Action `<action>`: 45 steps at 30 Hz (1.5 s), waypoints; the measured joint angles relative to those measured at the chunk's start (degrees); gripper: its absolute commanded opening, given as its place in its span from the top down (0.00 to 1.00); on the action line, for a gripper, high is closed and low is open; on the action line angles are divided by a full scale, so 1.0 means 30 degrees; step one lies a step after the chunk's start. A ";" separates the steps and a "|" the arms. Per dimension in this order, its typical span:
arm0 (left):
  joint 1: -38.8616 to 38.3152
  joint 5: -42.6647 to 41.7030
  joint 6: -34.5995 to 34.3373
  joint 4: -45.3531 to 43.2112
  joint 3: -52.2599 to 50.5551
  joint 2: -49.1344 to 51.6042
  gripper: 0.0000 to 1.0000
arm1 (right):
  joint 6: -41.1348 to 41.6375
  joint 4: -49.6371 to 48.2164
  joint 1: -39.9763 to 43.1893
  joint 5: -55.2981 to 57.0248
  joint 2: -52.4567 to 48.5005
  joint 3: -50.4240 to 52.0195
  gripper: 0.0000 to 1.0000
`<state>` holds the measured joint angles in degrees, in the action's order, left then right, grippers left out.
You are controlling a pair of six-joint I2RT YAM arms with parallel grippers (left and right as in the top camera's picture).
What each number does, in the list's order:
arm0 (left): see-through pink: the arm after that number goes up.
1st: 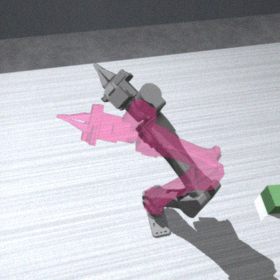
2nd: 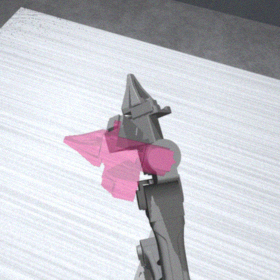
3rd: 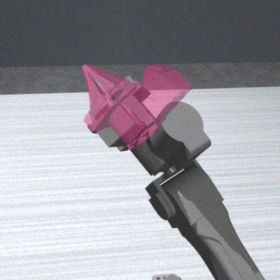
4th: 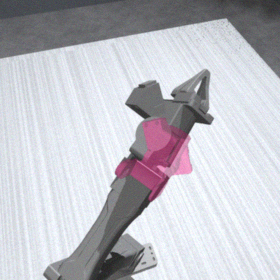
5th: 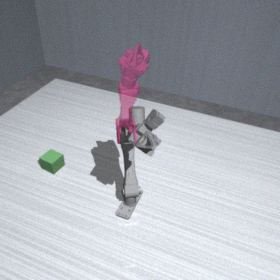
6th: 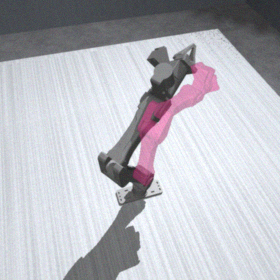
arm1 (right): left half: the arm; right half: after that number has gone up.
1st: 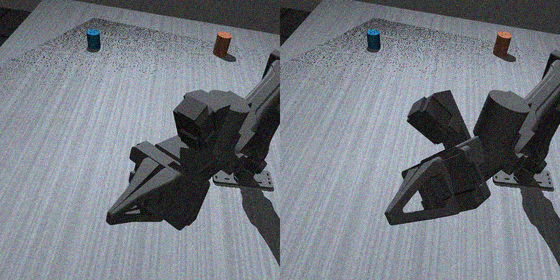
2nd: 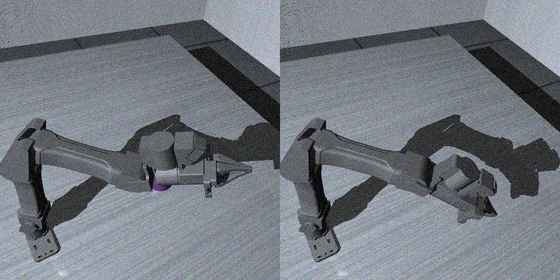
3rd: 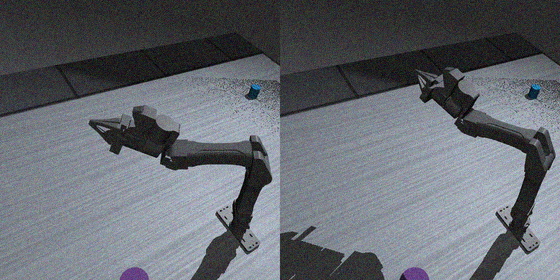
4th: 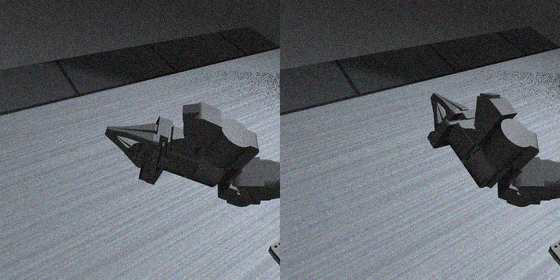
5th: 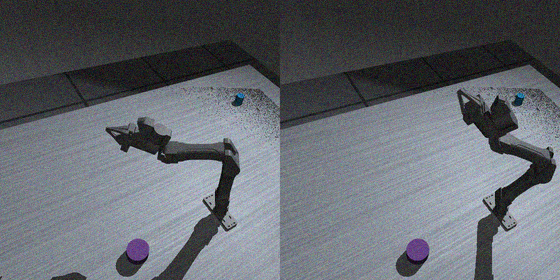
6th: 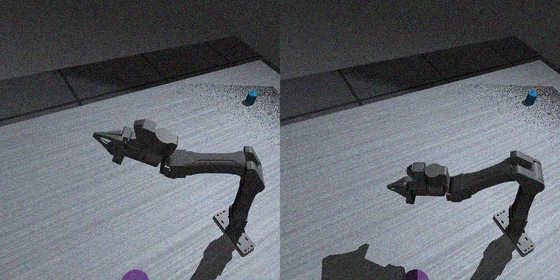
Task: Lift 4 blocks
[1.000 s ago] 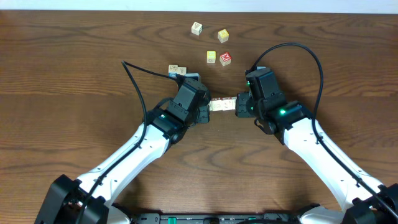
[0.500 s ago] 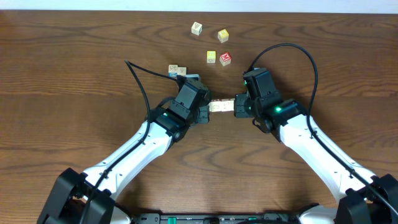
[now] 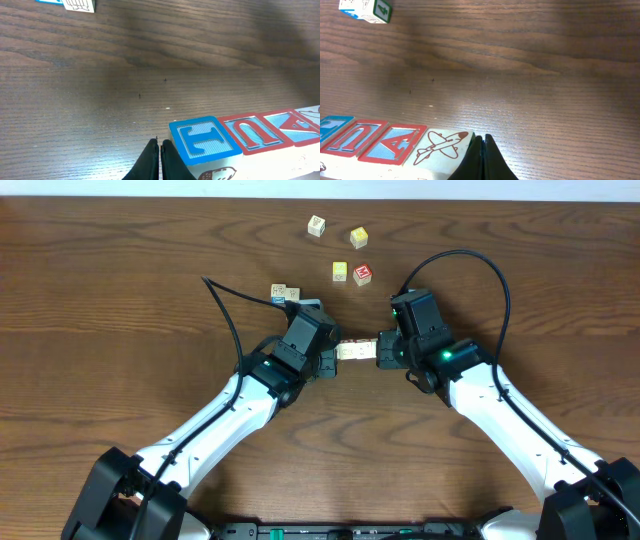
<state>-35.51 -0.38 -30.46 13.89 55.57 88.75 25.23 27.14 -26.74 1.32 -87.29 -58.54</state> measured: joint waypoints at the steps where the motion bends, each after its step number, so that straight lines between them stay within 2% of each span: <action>1: 0.0015 -0.0007 0.0000 -0.0007 0.0000 0.0000 0.93 | 0.0000 -0.0015 0.0000 -0.0007 -0.0007 0.0000 0.99; 45: 0.0699 -0.1020 -0.0444 -0.0619 -0.0495 0.0015 0.93 | 0.0000 -0.0350 0.0590 -0.1435 -0.0903 0.0000 0.99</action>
<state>-33.41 -3.44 -31.79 12.03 54.08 88.79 25.23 26.09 -24.97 -2.98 -90.00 -58.54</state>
